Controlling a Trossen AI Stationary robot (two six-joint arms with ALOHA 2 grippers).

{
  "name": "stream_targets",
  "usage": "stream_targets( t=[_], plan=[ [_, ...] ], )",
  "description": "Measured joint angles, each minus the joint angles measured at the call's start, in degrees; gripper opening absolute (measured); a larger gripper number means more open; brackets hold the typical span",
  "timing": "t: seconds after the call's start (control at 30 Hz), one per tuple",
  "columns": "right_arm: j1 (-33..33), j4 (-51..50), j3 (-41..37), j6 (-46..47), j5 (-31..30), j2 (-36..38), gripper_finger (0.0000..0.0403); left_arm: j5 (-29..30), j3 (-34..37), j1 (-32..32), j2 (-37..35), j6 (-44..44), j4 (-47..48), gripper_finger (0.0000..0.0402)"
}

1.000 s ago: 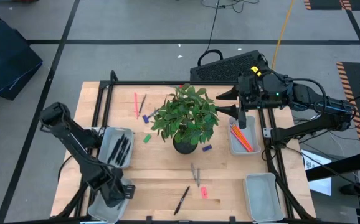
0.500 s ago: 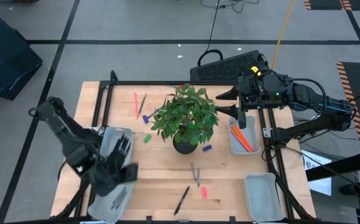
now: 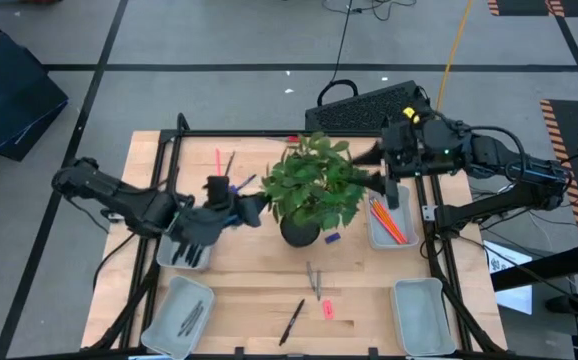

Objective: Sort crayons/erasers/pens/pencils in bins
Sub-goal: Put the gray crayon into the bottom left gray bin

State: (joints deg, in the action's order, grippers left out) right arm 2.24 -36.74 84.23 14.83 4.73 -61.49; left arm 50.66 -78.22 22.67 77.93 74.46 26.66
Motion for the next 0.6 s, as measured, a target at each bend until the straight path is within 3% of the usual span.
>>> stream_targets(
  t=[0.13, 0.27, 0.43, 0.6],
  plan=[
    [-1.05, -9.07, 0.00, 0.98, 1.31, 1.22, 0.0212, -5.76, 0.07, -2.50, -2.37, -1.98, 2.36, 0.0129],
    [-2.96, -10.98, 0.00, 4.43, 0.80, 1.96, 0.0212, -6.51, 0.07, -1.82, -5.60, -5.00, 8.95, 0.0129],
    [-11.34, -20.80, 0.02, 12.13, -3.67, 0.57, 0.0206, -10.67, 0.04, -0.48, -11.33, -1.88, 23.07, 0.0129],
    [-23.34, -25.98, 0.02, 28.86, -8.40, -6.62, 0.0194, -16.12, 0.04, 0.60, -15.95, -0.19, 37.46, 0.0129]
  ],
)
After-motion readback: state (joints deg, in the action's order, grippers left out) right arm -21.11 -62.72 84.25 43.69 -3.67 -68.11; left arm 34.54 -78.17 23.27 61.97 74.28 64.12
